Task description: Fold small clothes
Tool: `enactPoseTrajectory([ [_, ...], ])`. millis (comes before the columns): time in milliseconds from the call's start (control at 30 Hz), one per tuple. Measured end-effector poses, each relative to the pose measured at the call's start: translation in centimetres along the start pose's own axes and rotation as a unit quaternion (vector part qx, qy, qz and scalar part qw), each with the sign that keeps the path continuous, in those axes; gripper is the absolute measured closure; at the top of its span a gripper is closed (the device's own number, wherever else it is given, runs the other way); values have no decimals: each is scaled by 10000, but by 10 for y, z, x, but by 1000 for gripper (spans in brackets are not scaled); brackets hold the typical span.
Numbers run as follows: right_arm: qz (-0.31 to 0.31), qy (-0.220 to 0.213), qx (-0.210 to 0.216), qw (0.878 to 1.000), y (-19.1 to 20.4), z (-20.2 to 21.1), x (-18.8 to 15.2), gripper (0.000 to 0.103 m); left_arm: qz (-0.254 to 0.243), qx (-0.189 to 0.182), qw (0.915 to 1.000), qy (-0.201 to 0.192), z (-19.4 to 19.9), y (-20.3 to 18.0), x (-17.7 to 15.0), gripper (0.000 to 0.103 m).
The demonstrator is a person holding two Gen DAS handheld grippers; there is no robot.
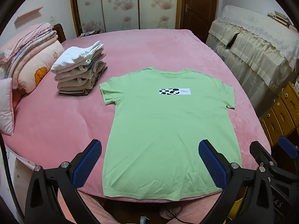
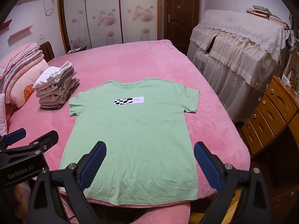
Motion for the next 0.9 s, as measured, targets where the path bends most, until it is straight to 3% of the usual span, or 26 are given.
enactPoseTrajectory([
  [900,62,-27,96,9999,5,4,1,7,-3,-195,9996,200,-5,-1,-3,0],
])
Point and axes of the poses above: each gripper's, at about its wrist camera, not at the fingertips, and z roughly against the way its jaws point, y to its left, x to its top, the point moved 4 cm from there along -z, roughly the way its jaws point, and after that the axes turned 1 degree about x, right-handed, at the moved point
